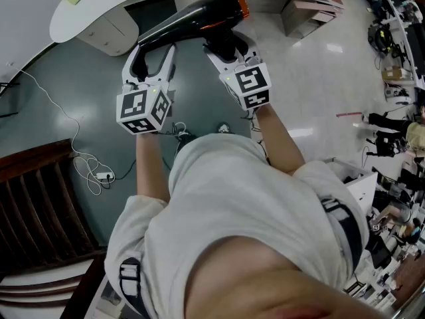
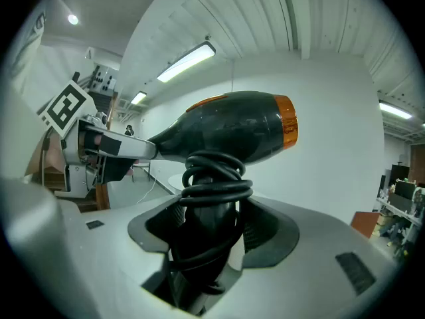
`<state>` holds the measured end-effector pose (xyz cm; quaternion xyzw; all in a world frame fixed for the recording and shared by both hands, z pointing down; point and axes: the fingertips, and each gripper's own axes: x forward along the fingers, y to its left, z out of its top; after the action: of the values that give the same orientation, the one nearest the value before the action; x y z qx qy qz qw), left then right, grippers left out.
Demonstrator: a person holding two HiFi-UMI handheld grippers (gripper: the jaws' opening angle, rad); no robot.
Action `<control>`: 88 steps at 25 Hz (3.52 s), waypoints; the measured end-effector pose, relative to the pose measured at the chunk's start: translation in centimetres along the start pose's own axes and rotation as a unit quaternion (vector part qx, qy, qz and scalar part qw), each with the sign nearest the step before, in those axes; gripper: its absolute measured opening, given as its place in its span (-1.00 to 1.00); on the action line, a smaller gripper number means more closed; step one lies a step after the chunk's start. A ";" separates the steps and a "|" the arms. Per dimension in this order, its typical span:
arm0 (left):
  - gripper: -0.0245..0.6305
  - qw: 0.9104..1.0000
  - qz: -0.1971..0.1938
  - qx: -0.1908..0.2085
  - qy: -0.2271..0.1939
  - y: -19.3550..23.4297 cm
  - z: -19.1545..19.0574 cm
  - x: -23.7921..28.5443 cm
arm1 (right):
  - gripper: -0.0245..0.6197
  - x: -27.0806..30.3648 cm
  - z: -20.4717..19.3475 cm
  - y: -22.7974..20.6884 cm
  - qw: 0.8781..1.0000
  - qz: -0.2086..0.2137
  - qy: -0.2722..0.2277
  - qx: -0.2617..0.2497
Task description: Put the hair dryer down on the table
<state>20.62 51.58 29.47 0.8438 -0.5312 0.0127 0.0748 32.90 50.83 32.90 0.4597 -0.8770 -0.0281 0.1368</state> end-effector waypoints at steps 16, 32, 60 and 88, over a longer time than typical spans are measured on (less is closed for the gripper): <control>0.06 0.998 0.061 -0.014 0.018 -4.2 -2.9 0.7 | -0.13 -1.8 -3.6 -2.6 0.998 0.060 0.004 -0.004; 0.06 0.994 0.108 -0.018 0.013 2.5 -2.1 2.1 | -0.13 5.7 -1.9 -1.1 0.995 0.102 0.002 -0.017; 0.06 0.996 0.079 -0.044 0.003 21.3 0.1 5.3 | -0.13 22.6 3.4 4.9 0.996 0.082 0.027 -0.033; 0.06 0.989 0.135 -0.059 0.027 33.3 -0.1 14.2 | -0.13 38.4 4.0 3.0 0.989 0.138 0.034 -0.029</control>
<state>-3.08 24.76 34.71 0.7579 -0.6379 0.0137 0.1365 8.70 21.00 37.83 0.3305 -0.9258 -0.0183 0.1823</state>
